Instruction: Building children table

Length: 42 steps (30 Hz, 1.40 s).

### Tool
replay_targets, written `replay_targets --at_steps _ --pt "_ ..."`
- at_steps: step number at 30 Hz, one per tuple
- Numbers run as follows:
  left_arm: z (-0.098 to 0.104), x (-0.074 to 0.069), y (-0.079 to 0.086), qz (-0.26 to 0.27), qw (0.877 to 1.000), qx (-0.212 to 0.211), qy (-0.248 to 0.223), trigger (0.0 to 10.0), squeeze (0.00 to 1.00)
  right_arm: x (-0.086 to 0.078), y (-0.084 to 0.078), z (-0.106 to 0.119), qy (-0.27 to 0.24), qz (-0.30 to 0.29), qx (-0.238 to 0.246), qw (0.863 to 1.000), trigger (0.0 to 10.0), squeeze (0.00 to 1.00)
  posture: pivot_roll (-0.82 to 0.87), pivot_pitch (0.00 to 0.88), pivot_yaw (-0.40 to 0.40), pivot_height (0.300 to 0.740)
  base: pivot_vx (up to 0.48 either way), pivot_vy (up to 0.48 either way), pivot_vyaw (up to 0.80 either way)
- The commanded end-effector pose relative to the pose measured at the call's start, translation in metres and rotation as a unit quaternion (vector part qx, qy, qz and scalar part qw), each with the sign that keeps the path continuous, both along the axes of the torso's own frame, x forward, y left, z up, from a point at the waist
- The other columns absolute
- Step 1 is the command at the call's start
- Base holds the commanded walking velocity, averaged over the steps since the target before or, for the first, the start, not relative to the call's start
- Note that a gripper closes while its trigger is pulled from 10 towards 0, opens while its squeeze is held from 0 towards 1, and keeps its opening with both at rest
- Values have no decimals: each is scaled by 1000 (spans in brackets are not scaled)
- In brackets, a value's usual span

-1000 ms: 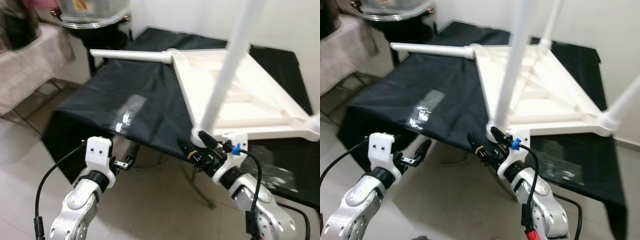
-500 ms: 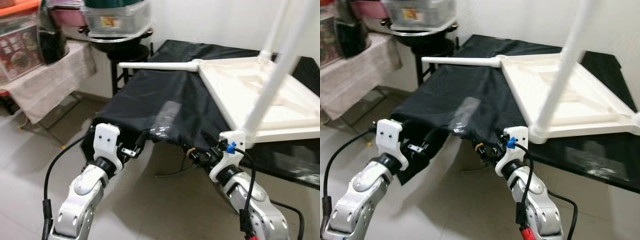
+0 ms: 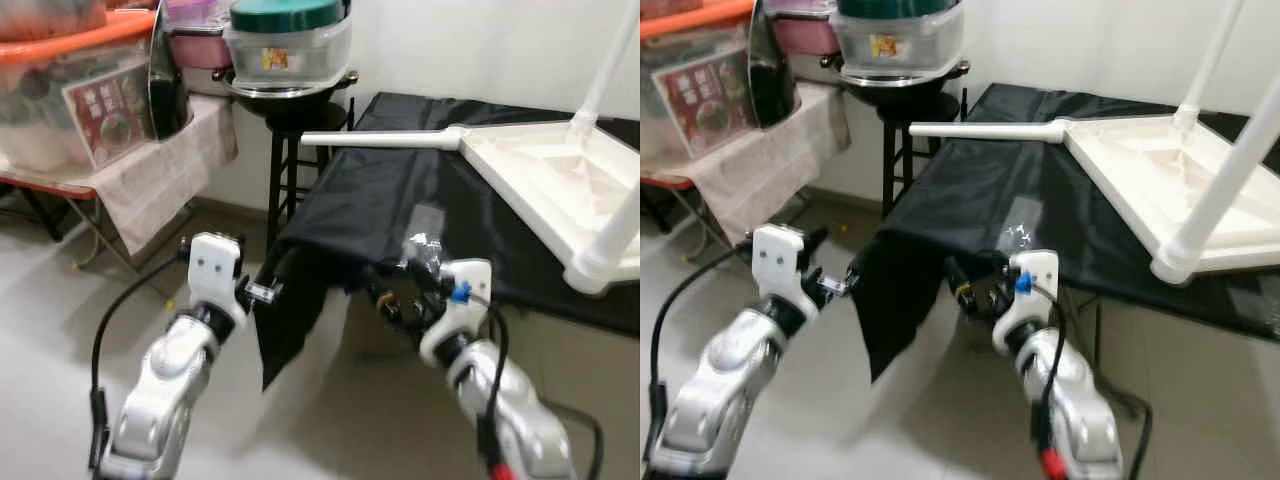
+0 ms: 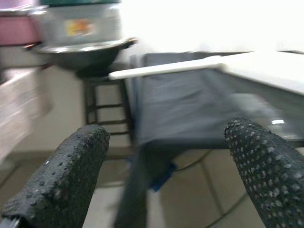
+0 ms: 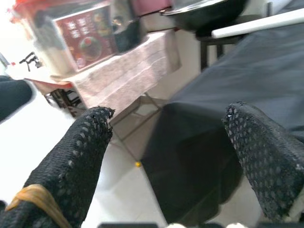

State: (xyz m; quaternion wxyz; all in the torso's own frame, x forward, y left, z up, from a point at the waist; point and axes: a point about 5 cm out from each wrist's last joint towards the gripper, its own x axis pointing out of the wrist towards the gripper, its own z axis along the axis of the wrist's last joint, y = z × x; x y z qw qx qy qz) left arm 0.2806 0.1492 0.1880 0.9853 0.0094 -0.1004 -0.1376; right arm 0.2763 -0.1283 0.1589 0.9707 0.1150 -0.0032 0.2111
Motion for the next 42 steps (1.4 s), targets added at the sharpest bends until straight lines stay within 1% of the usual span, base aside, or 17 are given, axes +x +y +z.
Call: replay_targets --at_steps 1,3,5,7,8,9,11,12,13,16,19,23,25,32,37,40,42 --pt "-1 0 -3 -11 1000 1 4 10000 0 2 -8 -1 2 -15 -1 1000 10000 0 -21 81 -21 740 0 0 -800" --pt "-2 -1 -1 -11 1000 1 7 10000 0 2 -8 -1 0 -14 0 1000 10000 0 -21 82 -18 740 0 0 -800" --pt "2 -2 3 -16 1000 0 2 10000 0 4 -6 2 -10 -9 -1 1000 10000 0 -18 85 -21 740 0 0 -800" --pt "2 -2 3 -16 1000 0 2 10000 0 4 -6 2 -10 -9 -1 1000 10000 0 -18 85 -21 740 0 0 -800" --pt "6 -2 4 -18 1000 0 -5 10000 0 4 -6 5 -16 -8 4 1000 10000 0 -17 85 -20 740 0 0 -800" --pt "6 -2 4 -18 1000 0 -5 10000 0 4 -6 5 -16 -8 4 1000 10000 0 -17 85 -20 740 0 0 -800" --pt "14 -1 5 -25 999 0 -20 10000 0 5 -5 8 -26 -7 -2 1000 10000 0 -17 86 -20 740 337 0 0" --pt "14 -1 5 -25 999 0 -20 10000 0 5 -5 8 -26 -7 -2 1000 10000 0 -17 86 -20 740 337 0 0" --pt "20 0 4 -32 999 -2 -30 10000 0 5 -3 8 -28 -3 -17 999 10000 0 -18 87 -18 740 401 0 0" --pt "24 0 3 -34 999 -7 -34 10000 0 5 -2 9 -27 5 -12 1000 10000 0 -18 88 -19 740 416 0 -800" --pt "25 1 3 -37 999 -5 -38 10000 0 5 -2 10 -35 6 -7 999 10000 0 -18 90 -16 740 416 0 -800" --pt "26 0 2 -41 998 -4 -38 10000 0 5 -3 10 -35 -1 -13 999 10000 0 -18 91 -18 740 421 0 0" --pt "25 0 1 -46 998 -5 -36 10000 0 5 -2 10 -35 4 -16 999 10000 0 -19 92 -18 740 428 0 -800" --pt "27 -1 -4 -62 997 -8 -36 10000 0 4 1 10 -37 13 -17 999 10000 0 -19 93 -19 740 425 0 0" --pt "27 -1 -4 -63 997 -8 -36 10000 0 4 1 10 -37 14 -18 999 10000 0 -19 93 -19 740 420 0 0" --pt "29 0 -5 -66 997 -10 -38 10000 0 1 5 9 -44 36 -33 998 10000 0 -25 93 -15 740 396 0 0" --pt "29 0 -5 -66 997 -10 -38 10000 0 1 5 9 -44 36 -33 998 10000 0 -25 93 -15 740 394 0 0"
